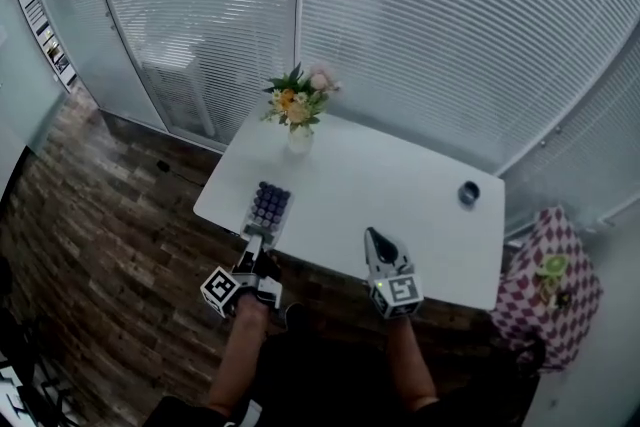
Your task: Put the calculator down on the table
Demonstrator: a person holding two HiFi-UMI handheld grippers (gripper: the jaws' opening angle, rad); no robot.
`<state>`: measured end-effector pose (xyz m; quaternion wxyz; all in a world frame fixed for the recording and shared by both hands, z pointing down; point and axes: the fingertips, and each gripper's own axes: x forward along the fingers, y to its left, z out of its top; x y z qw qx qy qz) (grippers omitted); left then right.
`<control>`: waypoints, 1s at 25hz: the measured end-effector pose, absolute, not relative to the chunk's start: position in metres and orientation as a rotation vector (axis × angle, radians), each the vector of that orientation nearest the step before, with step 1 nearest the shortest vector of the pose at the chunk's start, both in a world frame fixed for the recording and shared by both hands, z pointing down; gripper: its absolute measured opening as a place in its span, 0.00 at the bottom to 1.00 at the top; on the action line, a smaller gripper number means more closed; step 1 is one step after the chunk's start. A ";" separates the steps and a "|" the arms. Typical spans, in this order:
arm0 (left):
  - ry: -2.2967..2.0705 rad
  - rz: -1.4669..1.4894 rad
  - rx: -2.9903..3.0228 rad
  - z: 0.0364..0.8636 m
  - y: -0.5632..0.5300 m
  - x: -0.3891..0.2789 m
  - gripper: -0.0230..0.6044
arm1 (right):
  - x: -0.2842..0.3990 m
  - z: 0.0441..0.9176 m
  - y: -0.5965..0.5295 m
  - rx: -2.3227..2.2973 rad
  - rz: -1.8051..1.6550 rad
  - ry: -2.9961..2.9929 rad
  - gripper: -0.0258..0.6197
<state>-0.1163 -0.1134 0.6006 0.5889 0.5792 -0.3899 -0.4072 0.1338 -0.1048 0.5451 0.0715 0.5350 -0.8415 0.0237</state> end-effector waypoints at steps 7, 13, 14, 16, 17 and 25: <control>-0.919 -0.881 1.358 0.618 -0.149 -0.137 0.17 | 0.108 0.537 -0.125 1.638 0.038 -2.523 0.05; -0.953 -0.816 1.340 0.649 -0.170 -0.141 0.17 | 0.103 0.543 -0.133 1.625 0.042 -2.517 0.05; -0.958 -0.809 1.336 0.653 -0.174 -0.141 0.17 | 0.104 0.543 -0.137 1.627 0.044 -2.523 0.05; -0.968 -0.800 1.330 0.661 -0.181 -0.140 0.17 | 0.107 0.545 -0.145 1.632 0.051 -2.527 0.05; -0.973 -0.797 1.326 0.665 -0.183 -0.139 0.17 | 0.108 0.546 -0.150 1.632 0.057 -2.526 0.05; -1.011 -0.758 1.276 0.695 -0.203 -0.130 0.17 | 0.112 0.541 -0.185 1.610 0.043 -2.565 0.05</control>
